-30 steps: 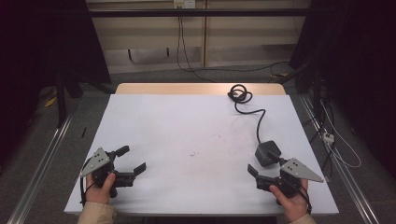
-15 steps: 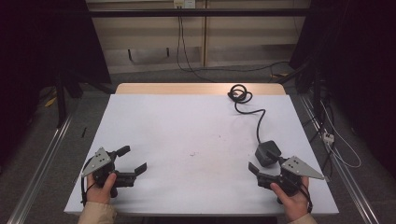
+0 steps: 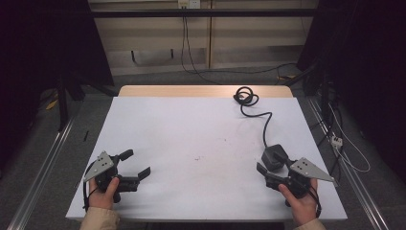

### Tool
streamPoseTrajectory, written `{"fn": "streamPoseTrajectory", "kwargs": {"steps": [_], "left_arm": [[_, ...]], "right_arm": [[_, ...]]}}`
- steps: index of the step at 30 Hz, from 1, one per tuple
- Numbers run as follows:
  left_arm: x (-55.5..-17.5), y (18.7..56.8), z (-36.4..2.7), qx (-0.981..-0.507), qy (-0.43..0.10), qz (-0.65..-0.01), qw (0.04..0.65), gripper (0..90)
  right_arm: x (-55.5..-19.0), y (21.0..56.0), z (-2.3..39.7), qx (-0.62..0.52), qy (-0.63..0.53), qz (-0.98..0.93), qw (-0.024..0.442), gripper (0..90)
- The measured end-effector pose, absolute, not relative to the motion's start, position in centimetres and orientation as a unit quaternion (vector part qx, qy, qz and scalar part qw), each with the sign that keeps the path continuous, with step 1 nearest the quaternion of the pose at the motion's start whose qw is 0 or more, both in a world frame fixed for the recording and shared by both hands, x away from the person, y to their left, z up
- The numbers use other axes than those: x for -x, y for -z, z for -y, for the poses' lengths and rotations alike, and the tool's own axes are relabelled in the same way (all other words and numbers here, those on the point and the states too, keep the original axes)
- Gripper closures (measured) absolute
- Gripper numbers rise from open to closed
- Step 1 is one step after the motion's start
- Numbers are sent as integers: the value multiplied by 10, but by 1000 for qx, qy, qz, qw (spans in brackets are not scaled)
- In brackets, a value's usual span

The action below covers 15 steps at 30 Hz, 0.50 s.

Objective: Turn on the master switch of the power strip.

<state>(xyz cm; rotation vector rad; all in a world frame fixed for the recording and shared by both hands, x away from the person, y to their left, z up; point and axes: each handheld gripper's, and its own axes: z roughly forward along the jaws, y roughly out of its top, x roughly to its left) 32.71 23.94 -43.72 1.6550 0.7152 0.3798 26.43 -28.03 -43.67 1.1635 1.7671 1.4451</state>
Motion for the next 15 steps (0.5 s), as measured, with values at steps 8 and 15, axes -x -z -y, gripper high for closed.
{"fn": "streamPoseTrajectory", "kwargs": {"steps": [8, 15], "left_arm": [[-327, 437, -238, -718, -165, -306, 602, 25], [-327, 438, -238, -718, -163, -308, 603, 25]], "right_arm": [[-268, 435, 282, -433, -539, -663, 287, 330], [-271, 434, 285, -434, -536, -664, 290, 372]]}}
